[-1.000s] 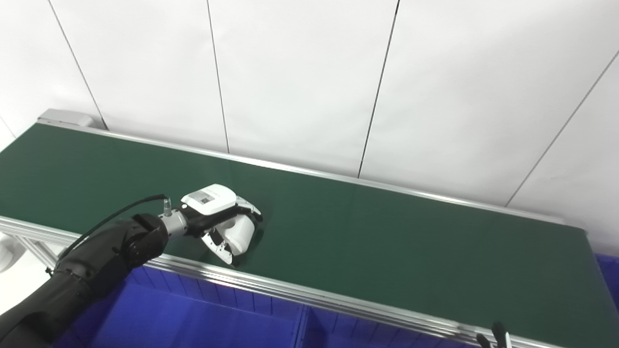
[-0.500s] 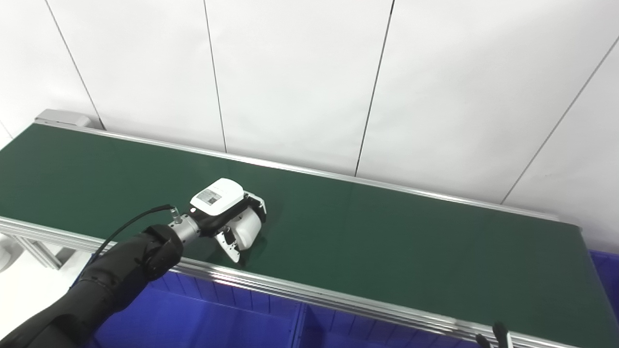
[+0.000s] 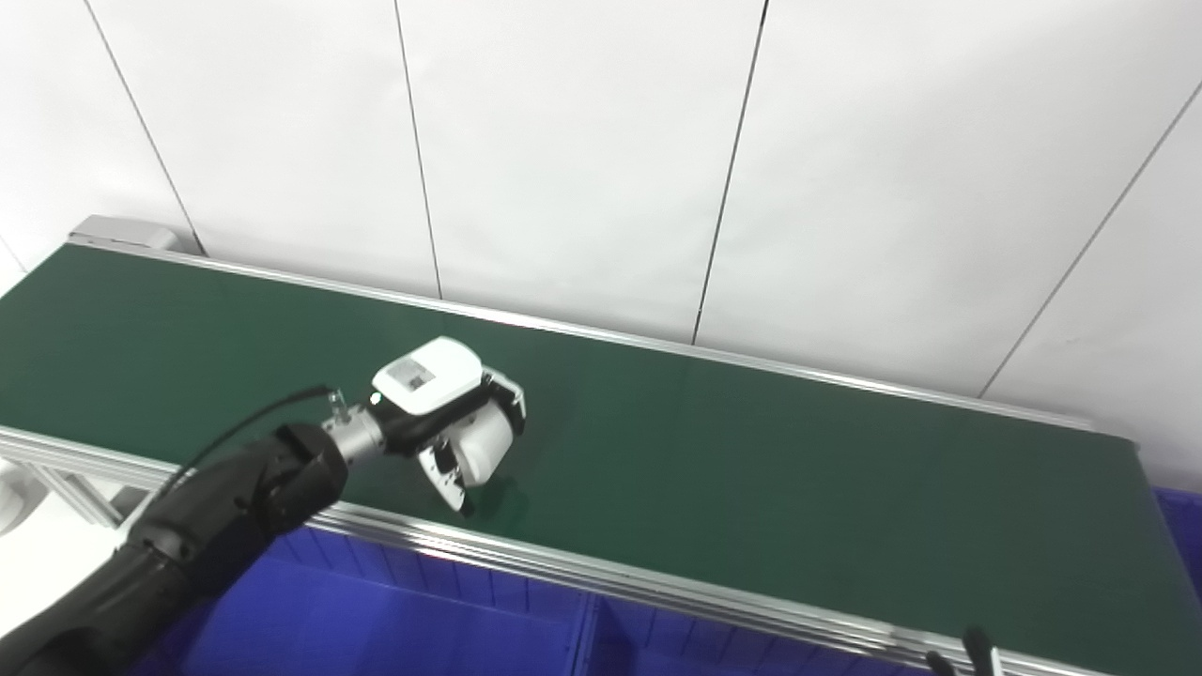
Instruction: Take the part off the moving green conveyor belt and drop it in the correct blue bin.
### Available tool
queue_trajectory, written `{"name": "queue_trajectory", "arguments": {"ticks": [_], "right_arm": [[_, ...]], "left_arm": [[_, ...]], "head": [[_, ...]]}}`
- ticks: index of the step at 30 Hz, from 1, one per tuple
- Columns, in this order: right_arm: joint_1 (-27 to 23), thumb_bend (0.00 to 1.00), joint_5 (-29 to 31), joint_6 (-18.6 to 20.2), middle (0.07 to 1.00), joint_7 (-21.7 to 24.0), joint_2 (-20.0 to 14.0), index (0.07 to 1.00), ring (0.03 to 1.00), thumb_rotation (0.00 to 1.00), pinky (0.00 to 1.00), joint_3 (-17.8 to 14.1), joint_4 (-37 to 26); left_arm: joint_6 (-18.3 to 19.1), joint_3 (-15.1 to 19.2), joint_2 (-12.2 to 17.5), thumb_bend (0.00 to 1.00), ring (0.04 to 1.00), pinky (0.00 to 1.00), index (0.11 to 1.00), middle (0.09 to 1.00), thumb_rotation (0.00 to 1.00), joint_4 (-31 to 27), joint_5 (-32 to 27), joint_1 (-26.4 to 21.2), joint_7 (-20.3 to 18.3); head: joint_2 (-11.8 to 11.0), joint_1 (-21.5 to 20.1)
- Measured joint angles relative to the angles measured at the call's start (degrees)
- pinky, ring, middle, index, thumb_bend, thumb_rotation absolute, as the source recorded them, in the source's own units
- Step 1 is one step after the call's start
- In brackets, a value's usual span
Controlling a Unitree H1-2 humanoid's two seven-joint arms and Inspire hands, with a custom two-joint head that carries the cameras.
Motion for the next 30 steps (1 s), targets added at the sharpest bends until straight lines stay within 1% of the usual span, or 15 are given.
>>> {"name": "queue_trajectory", "arguments": {"ticks": [1, 2, 4, 5, 6, 7, 8, 11, 12, 14, 16, 18, 22, 25, 30], "right_arm": [[0.0, 0.76, 0.0, 0.0, 1.000, 0.3, 0.0, 1.000, 0.908, 0.99, 0.82, -0.1, -0.2], [0.0, 0.76, 0.1, 0.0, 1.000, 0.4, 0.0, 1.000, 0.910, 1.00, 0.82, -0.3, -0.4], [-0.1, 0.75, 0.1, 0.0, 1.000, 0.9, 0.0, 1.000, 0.910, 1.00, 0.81, -0.7, -1.7], [-0.1, 0.74, 0.1, 0.0, 1.000, 1.3, 0.0, 1.000, 0.911, 1.00, 0.81, -0.9, -2.6], [-0.1, 0.74, 0.2, 0.2, 1.000, 1.5, 0.0, 1.000, 0.911, 0.99, 0.80, -1.1, -3.5], [-0.1, 0.74, 0.3, 0.4, 1.000, 1.7, 0.0, 1.000, 0.912, 0.99, 0.80, -1.2, -4.4], [-0.1, 0.73, 0.6, 0.6, 1.000, 1.9, 0.0, 1.000, 0.905, 0.99, 0.79, -1.4, -5.1], [-0.5, 0.74, 1.6, 1.6, 1.000, 2.8, -0.1, 1.000, 0.895, 0.98, 0.79, -2.0, -5.9], [-0.7, 0.75, 2.1, 2.0, 1.000, 3.0, -0.1, 1.000, 0.892, 0.98, 0.79, -2.2, -5.9], [-1.0, 0.76, 2.8, 2.4, 1.000, 3.7, -0.2, 1.000, 0.892, 0.97, 0.79, -2.6, -5.9], [-1.3, 0.77, 3.4, 3.3, 1.000, 4.0, -0.3, 1.000, 0.895, 0.97, 0.79, -3.0, -6.0], [-1.5, 0.76, 3.5, 3.6, 1.000, 4.1, -0.3, 1.000, 0.888, 0.97, 0.79, -3.4, -6.1], [-2.0, 0.77, 3.9, 3.6, 1.000, 4.1, 0.0, 1.000, 0.876, 0.97, 0.78, -3.9, -6.2], [-2.1, 0.76, 3.9, 3.6, 1.000, 4.9, 0.0, 1.000, 0.866, 0.98, 0.77, -3.9, -6.2], [-1.7, 0.74, 4.2, 3.9, 1.000, 5.3, 0.0, 1.000, 0.880, 0.98, 0.79, -3.9, -7.0]], "left_arm": [[0.3, 0.7, 0.4, 0.52, 0.399, 0.32, 0.510, 0.461, 0.00, -2.7, -0.6, 0.4, -1.4], [0.6, 1.4, 0.7, 0.52, 0.392, 0.31, 0.510, 0.462, 0.00, -4.9, -1.0, 0.6, -2.7], [2.1, 3.0, 1.2, 0.52, 0.383, 0.30, 0.512, 0.459, 0.00, -11.0, -2.5, 2.0, -5.7], [3.0, 4.0, 1.4, 0.52, 0.384, 0.30, 0.512, 0.459, 0.00, -13.9, -3.2, 3.0, -7.5], [3.7, 4.9, 1.5, 0.52, 0.387, 0.30, 0.512, 0.459, 0.00, -16.5, -4.1, 3.9, -9.0], [4.8, 5.7, 1.8, 0.52, 0.388, 0.30, 0.512, 0.459, 0.00, -19.8, -5.0, 5.1, -10.7], [5.5, 6.6, 2.0, 0.52, 0.383, 0.30, 0.513, 0.459, 0.00, -22.2, -5.9, 6.2, -12.3], [9.3, 9.3, 2.2, 0.52, 0.380, 0.29, 0.512, 0.457, 0.00, -28.6, -7.7, 10.5, -16.0], [9.7, 10.4, 2.2, 0.52, 0.392, 0.31, 0.510, 0.461, 0.00, -30.1, -8.0, 12.3, -16.5], [9.8, 12.3, 2.1, 0.52, 0.409, 0.34, 0.507, 0.464, 0.00, -32.8, -8.3, 16.3, -16.5], [9.9, 13.9, 1.2, 0.52, 0.410, 0.34, 0.508, 0.463, 0.00, -33.8, -8.2, 19.9, -16.4], [10.1, 15.1, -0.1, 0.52, 0.395, 0.32, 0.510, 0.461, 0.00, -34.1, -8.0, 22.9, -16.0], [7.9, 16.5, -2.7, 0.52, 0.379, 0.30, 0.512, 0.459, 0.00, -33.6, -6.5, 28.7, -13.1], [7.5, 16.5, -3.7, 0.52, 0.393, 0.30, 0.508, 0.464, 0.00, -32.9, -4.4, 30.5, -13.1], [7.1, 16.7, -3.8, 0.52, 0.385, 0.29, 0.510, 0.462, 0.00, -32.3, -2.0, 31.8, -13.1]], "head": [[1.2, 0.8], [1.2, 0.8], [4.4, 2.4], [4.4, 2.4], [5.7, 3.2], [5.7, 3.3], [6.7, 3.8], [7.4, 4.0], [7.4, 4.0], [8.4, 4.5], [8.4, 4.5], [9.2, 4.8], [9.5, 5.2], [9.7, 5.4], [9.9, 5.0]]}}
